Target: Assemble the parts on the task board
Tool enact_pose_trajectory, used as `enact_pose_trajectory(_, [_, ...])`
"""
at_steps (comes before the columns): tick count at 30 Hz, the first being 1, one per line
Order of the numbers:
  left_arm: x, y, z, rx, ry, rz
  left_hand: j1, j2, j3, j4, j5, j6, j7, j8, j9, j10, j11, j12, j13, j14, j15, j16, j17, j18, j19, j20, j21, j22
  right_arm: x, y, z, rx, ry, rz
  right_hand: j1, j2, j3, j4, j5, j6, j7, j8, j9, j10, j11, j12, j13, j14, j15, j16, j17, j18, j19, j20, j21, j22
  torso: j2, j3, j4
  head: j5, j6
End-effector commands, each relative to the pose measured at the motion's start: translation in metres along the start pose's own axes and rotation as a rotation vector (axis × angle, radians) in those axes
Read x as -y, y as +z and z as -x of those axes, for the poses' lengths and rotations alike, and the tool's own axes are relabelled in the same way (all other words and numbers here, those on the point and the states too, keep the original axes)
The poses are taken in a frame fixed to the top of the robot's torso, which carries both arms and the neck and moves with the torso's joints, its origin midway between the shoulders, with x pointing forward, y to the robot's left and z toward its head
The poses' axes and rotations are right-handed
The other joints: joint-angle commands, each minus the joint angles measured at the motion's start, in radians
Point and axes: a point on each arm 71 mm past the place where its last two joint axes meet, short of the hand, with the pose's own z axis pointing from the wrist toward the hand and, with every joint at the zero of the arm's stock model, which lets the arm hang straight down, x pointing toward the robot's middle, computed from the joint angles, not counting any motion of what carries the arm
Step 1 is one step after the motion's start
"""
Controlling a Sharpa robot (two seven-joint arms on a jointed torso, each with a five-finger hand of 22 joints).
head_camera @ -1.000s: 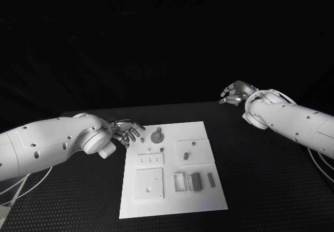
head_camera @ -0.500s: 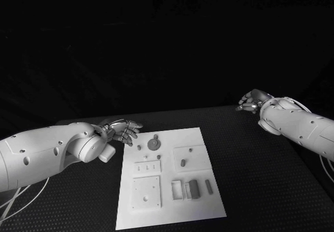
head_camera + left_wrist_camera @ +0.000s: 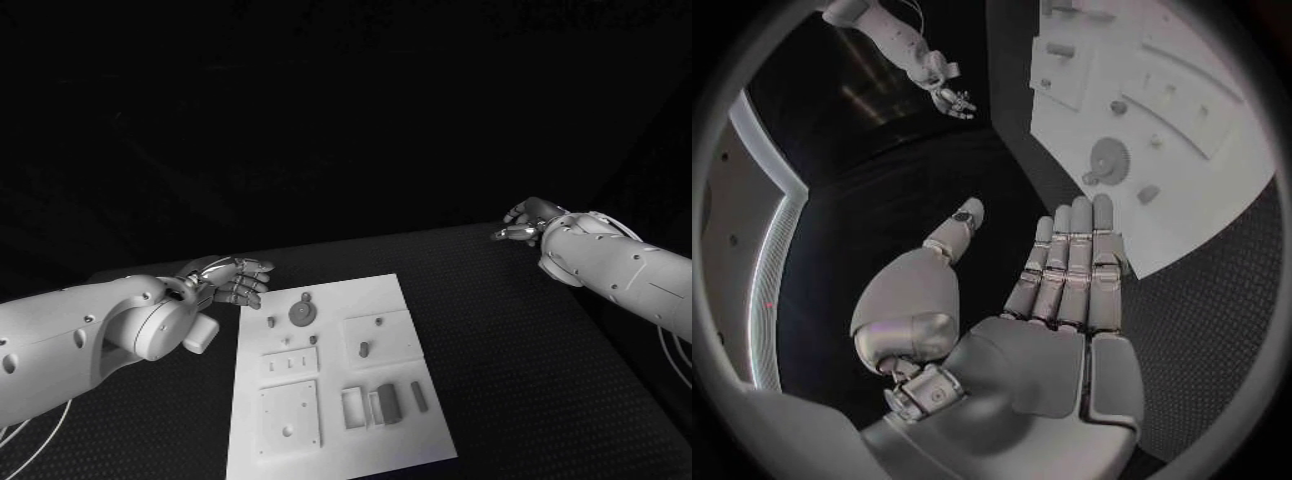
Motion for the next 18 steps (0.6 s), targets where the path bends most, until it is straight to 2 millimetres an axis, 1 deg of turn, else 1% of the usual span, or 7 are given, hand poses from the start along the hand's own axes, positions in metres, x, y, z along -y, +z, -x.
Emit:
enact_pose_trajectory(1, [0.003, -0.001, 0.001, -0.002, -0.028, -0.044, 0.008, -0.004, -0.004, 0.001, -0.004, -0.009, 0.001, 0.002, -0.003, 0.009, 0.004, -0.011, -0.014, 0.003, 0.005, -0.016, -0.006, 0.001, 0.000, 0.005, -0.009, -0.009, 0.008, -0.001, -0.001, -0.022, 0.024, -0.007, 0.004, -0.013, 0.003, 0.012, 0.003, -0.006, 0.001, -0.001, 0.001, -0.005, 0.003, 0.009, 0.001, -0.003, 0.007, 0.004, 0.002, 0.015, 0.003, 0.004, -0.002, 0.005, 0.000, -0.0008, -0.0054, -0.058, 0.013])
enact_pose_trajectory(2, [0.003, -0.001, 0.001, 0.000, -0.029, -0.045, 0.008, -0.003, -0.005, 0.000, -0.004, -0.009, 0.001, 0.003, -0.003, 0.011, 0.004, -0.013, -0.017, 0.004, 0.005, -0.019, -0.007, 0.002, 0.001, 0.006, -0.010, -0.011, 0.011, -0.001, -0.001, -0.023, 0.023, -0.011, 0.004, -0.014, 0.004, 0.014, 0.003, -0.007, 0.001, -0.001, 0.001, -0.005, 0.003, 0.009, 0.001, -0.004, 0.007, 0.004, 0.002, 0.015, 0.002, 0.004, -0.002, 0.006, 0.000, -0.0006, -0.0058, -0.072, 0.015])
enact_pose_trajectory(3, [0.003, -0.001, 0.001, 0.001, -0.030, -0.046, 0.009, -0.003, -0.005, 0.000, -0.004, -0.008, 0.002, 0.003, -0.003, 0.012, 0.004, -0.014, -0.019, 0.005, 0.006, -0.021, -0.007, 0.003, 0.002, 0.007, -0.011, -0.012, 0.013, -0.002, -0.001, -0.023, 0.023, -0.015, 0.004, -0.015, 0.004, 0.015, 0.003, -0.007, 0.001, -0.001, 0.002, -0.006, 0.003, 0.010, 0.001, -0.004, 0.007, 0.005, 0.002, 0.015, 0.002, 0.004, -0.001, 0.006, 0.000, -0.0005, -0.0063, -0.076, 0.016])
enact_pose_trajectory(7, [0.004, 0.000, 0.002, 0.001, -0.039, -0.057, 0.011, -0.001, -0.007, 0.000, -0.004, -0.006, 0.004, 0.006, -0.005, 0.018, 0.003, -0.018, -0.026, 0.008, 0.006, -0.027, -0.009, 0.005, 0.003, 0.008, -0.014, -0.016, 0.026, -0.003, -0.002, -0.020, 0.027, -0.034, 0.005, -0.016, 0.006, 0.020, 0.003, -0.006, 0.001, 0.001, 0.003, -0.007, 0.003, 0.011, 0.001, -0.005, 0.007, 0.005, 0.002, 0.015, 0.001, 0.005, -0.001, 0.007, -0.001, 0.0002, -0.0077, -0.114, 0.019])
enact_pose_trajectory(10, [0.005, 0.000, 0.002, 0.001, -0.047, -0.066, 0.012, -0.001, -0.008, -0.001, -0.004, -0.005, 0.006, 0.007, -0.006, 0.021, 0.003, -0.022, -0.030, 0.009, 0.007, -0.032, -0.010, 0.005, 0.004, 0.009, -0.017, -0.019, 0.033, -0.005, -0.002, -0.015, 0.038, -0.043, 0.005, -0.016, 0.006, 0.023, 0.003, -0.006, 0.001, 0.002, 0.004, -0.008, 0.003, 0.012, 0.001, -0.006, 0.007, 0.006, 0.002, 0.015, 0.001, 0.005, -0.001, 0.008, -0.002, 0.0008, -0.0064, -0.140, 0.022])
enact_pose_trajectory(16, [0.004, 0.000, 0.003, -0.011, -0.059, -0.071, 0.016, 0.003, -0.011, -0.003, -0.004, -0.005, 0.008, 0.008, -0.008, 0.027, 0.002, -0.027, -0.039, 0.007, 0.010, -0.042, -0.012, 0.005, 0.001, 0.012, -0.024, -0.024, 0.037, -0.006, -0.004, -0.020, 0.044, -0.039, 0.006, -0.011, 0.005, 0.027, 0.003, -0.002, 0.001, 0.006, 0.006, -0.009, 0.003, 0.015, 0.001, -0.006, 0.007, 0.008, 0.002, 0.015, 0.000, 0.004, 0.001, 0.010, -0.002, 0.0018, -0.0069, -0.194, 0.023])
enact_pose_trajectory(18, [0.004, 0.000, 0.003, -0.011, -0.060, -0.072, 0.018, 0.004, -0.012, -0.003, -0.004, -0.005, 0.009, 0.008, -0.008, 0.027, 0.002, -0.028, -0.041, 0.007, 0.011, -0.044, -0.012, 0.005, 0.001, 0.012, -0.025, -0.025, 0.038, -0.007, -0.004, -0.021, 0.047, -0.039, 0.007, -0.010, 0.004, 0.028, 0.003, 0.000, 0.001, 0.008, 0.007, -0.009, 0.003, 0.017, 0.001, -0.006, 0.007, 0.009, 0.002, 0.015, 0.000, 0.004, 0.001, 0.011, -0.002, 0.0021, -0.0071, -0.219, 0.024])
